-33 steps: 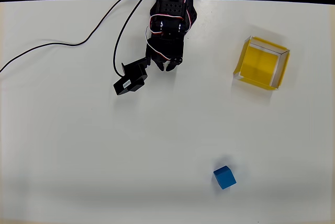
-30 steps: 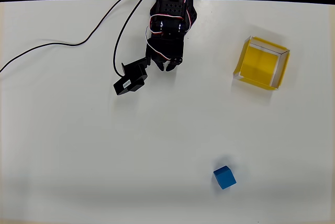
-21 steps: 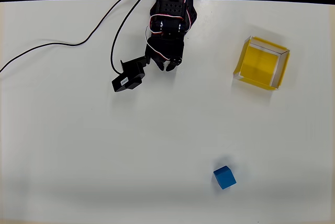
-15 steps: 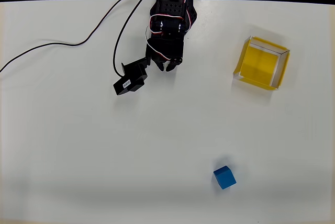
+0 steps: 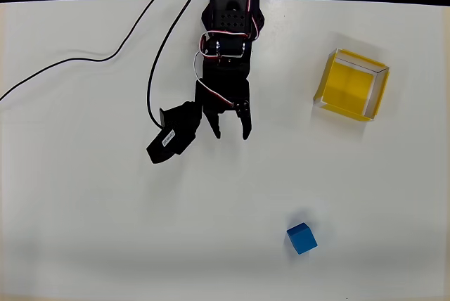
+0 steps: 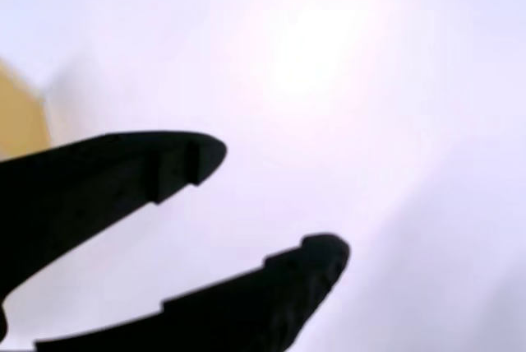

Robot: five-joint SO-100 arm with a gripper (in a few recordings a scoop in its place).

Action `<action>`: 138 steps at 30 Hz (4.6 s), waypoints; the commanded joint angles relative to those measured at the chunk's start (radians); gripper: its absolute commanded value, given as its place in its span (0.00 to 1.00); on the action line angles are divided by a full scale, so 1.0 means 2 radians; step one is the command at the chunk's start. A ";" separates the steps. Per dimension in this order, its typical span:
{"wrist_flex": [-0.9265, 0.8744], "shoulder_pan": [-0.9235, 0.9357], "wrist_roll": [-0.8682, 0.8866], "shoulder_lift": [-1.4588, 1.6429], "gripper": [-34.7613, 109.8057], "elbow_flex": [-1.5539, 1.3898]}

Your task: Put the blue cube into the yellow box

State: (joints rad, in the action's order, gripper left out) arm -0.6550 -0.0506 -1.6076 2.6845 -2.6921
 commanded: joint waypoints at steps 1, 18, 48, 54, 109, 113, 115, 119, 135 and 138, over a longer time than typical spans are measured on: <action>0.117 -0.019 -0.012 -0.048 0.42 0.087; 0.449 -0.050 0.012 -0.400 0.59 0.232; 0.588 -0.104 0.016 -0.809 0.60 0.546; 0.588 -0.121 0.025 -0.850 0.60 0.587; 0.559 -0.172 -0.014 -0.993 0.42 0.715; 0.553 -0.170 -0.025 -0.996 0.40 0.715; 0.549 -0.169 -0.031 -0.994 0.39 0.716; 0.544 -0.166 -0.036 -0.990 0.38 0.718; 0.515 -0.163 -0.053 -0.909 0.37 0.719; 0.505 -0.166 -0.051 -0.876 0.37 0.718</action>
State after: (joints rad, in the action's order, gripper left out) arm 0.3543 -0.3774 -1.7012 0.6443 -1.3376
